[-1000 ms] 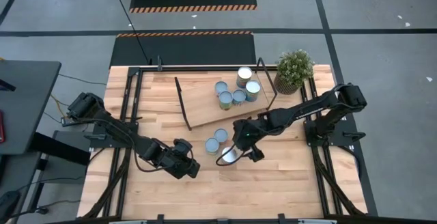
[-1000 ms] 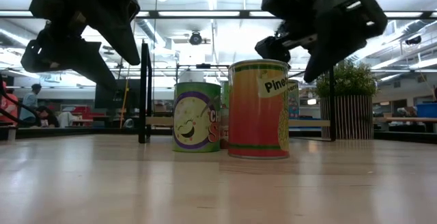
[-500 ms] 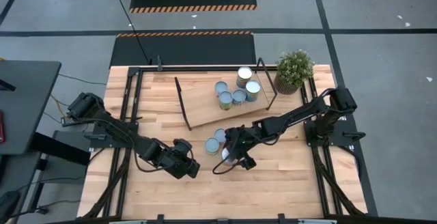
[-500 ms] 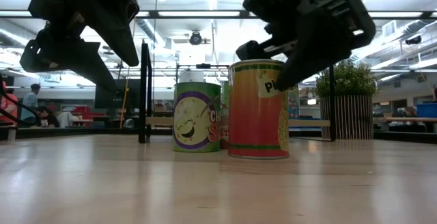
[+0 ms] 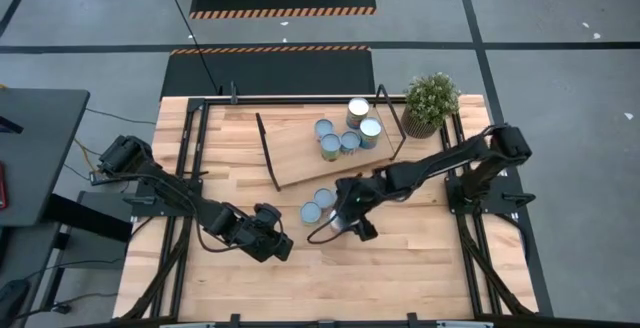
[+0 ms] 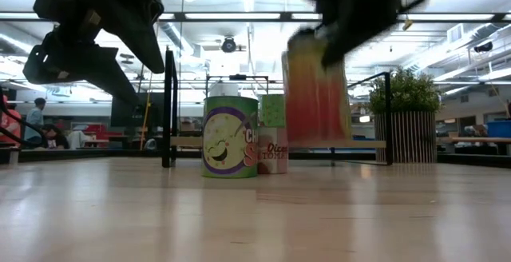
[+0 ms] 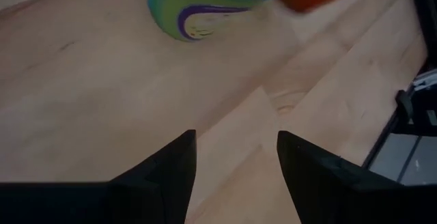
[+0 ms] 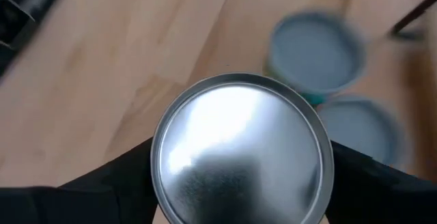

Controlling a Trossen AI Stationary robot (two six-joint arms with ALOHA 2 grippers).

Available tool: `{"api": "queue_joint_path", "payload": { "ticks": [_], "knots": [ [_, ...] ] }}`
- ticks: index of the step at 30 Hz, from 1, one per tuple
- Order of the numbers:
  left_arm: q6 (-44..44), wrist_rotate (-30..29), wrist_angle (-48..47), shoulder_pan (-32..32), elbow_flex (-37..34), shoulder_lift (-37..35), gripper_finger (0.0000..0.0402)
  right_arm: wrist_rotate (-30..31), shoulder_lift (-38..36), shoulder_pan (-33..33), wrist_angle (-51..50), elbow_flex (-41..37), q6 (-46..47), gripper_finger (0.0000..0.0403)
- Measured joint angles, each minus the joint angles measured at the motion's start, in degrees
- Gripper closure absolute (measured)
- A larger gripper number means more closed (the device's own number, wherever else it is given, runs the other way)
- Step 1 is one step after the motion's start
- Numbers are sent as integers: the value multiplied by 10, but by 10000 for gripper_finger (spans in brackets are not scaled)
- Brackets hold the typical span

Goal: Pick and place cans onto a shelf
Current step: Put the orange can on the shelf

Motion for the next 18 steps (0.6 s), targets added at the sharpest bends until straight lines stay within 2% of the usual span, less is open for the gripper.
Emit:
{"api": "queue_joint_path", "payload": {
  "ticks": [4, 9, 15, 18],
  "knots": [
    [1, 4, 8, 0, 0, 0, 191, 7, -46, -23, -25, 29, -10, 67],
    [2, -10, 6, 2, 0, 0, 191, 51, -59, -73, 49, 44, -10, 63],
    [16, -13, 3, 2, 0, 0, 191, 52, 9, -113, 50, 133, 6, 75],
    [16, -13, 1, 2, 0, 0, 191, 77, 65, -120, 24, 196, 2, 74]
  ]
}}
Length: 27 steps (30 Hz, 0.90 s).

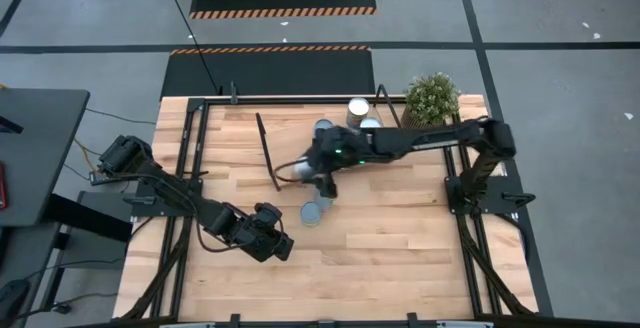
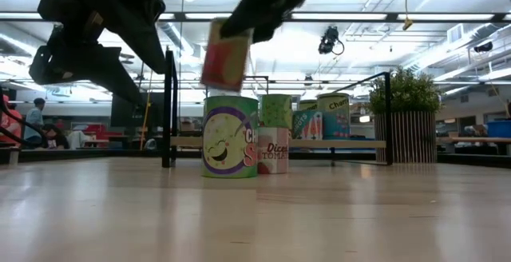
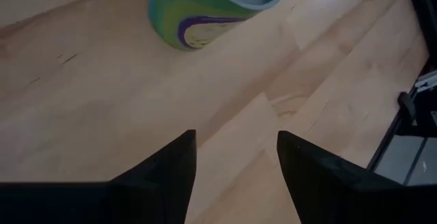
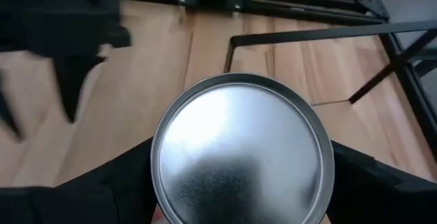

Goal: Pick and place cans onto a shelf
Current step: Put the orange can on the shelf

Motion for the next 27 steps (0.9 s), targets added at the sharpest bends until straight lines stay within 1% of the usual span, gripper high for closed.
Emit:
{"api": "queue_joint_path", "payload": {
  "ticks": [4, 7, 9, 15, 23, 27],
  "knots": [
    [-1, 36, 0, 0, 0, 0, 191, 4, 62, -28, -14, 59, 13, 72],
    [-1, 59, 0, -6, 0, 0, 191, 12, 95, -51, -37, 83, 19, 72],
    [-4, 60, 0, -9, 0, 0, 191, 20, 110, -64, -64, 91, 20, 73],
    [-11, 55, -2, -14, -1, 0, 191, 33, 116, -78, -109, 96, 1, 71],
    [-4, 55, -13, -13, -1, 0, 191, 34, 118, -77, -128, 95, -15, 70],
    [-4, 55, -13, -13, -1, 0, 191, 33, 118, -77, -127, 95, -26, 60]
  ]
}}
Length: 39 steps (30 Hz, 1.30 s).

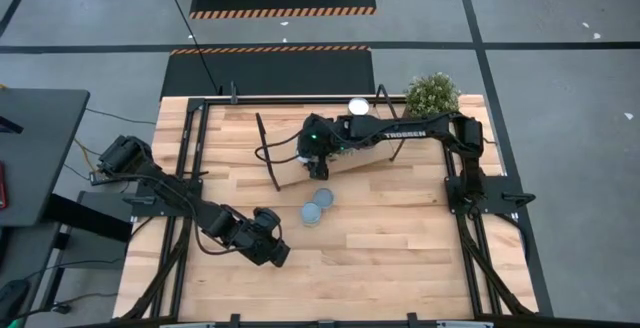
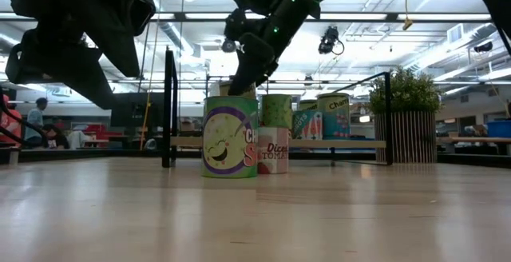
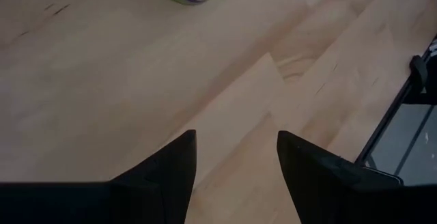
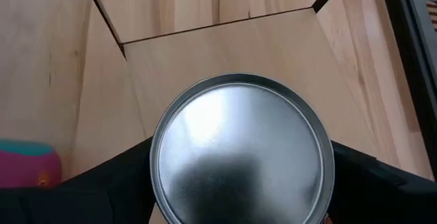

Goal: Pick and place cans onto a shelf
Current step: Put the orange can on the shelf, then put the blue can on the shelf

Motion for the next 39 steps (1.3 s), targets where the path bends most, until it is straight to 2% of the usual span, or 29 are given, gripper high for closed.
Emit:
{"api": "queue_joint_path", "payload": {
  "ticks": [8, 15, 22, 24, 28, 33, 39],
  "knots": [
    [-2, 0, 3, 0, 0, 0, 191, 8, -15, -7, -11, 0, -3, 24],
    [0, 0, 3, 0, 0, 0, 191, 5, -55, -6, -38, -1, -5, 12],
    [3, 0, 1, 0, 0, 0, 191, -96, -102, 15, -46, -1, -32, 11],
    [3, 0, -2, 0, 0, 0, 191, -99, -109, 30, -45, -2, -35, 12],
    [3, 0, -4, 0, 0, 0, 191, -100, -121, 60, -45, -42, -46, 19],
    [0, 0, -4, 0, 0, 0, 191, -97, -162, 87, -8, -129, -44, 34],
    [-1, -3, -4, 0, 0, 0, 191, -18, -232, 74, 32, -208, -34, 48]
  ]
}}
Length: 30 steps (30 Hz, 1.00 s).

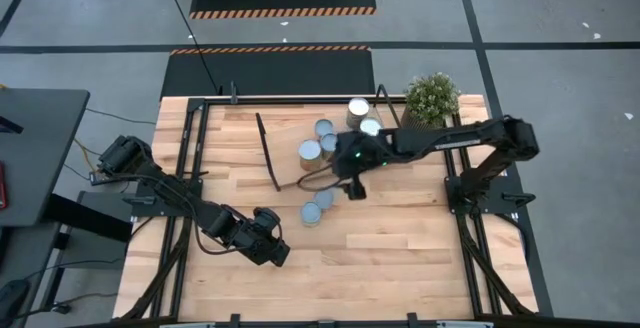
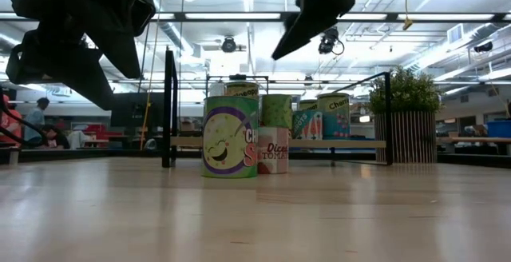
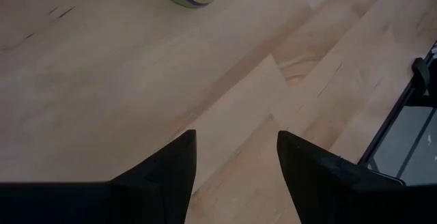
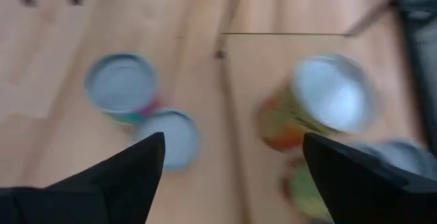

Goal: Pick and place cans onto a shelf
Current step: Put the blue can on the shelf

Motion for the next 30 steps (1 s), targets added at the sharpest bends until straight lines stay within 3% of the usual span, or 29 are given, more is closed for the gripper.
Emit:
{"api": "queue_joint_path", "payload": {
  "ticks": [8, 16, 22, 30],
  "knots": [
    [5, -1, 0, 1, 0, 0, 191, 7, -61, -103, -39, -19, -10, 49],
    [9, -1, -1, 9, 0, 0, 191, 6, -64, -221, -74, -19, -22, 31],
    [11, -4, 3, 11, 1, 0, 191, 11, -46, -260, -118, -17, 33, 8],
    [10, -3, 7, 11, 1, 0, 191, 10, -29, -264, -182, -17, 66, 5]
  ]
}}
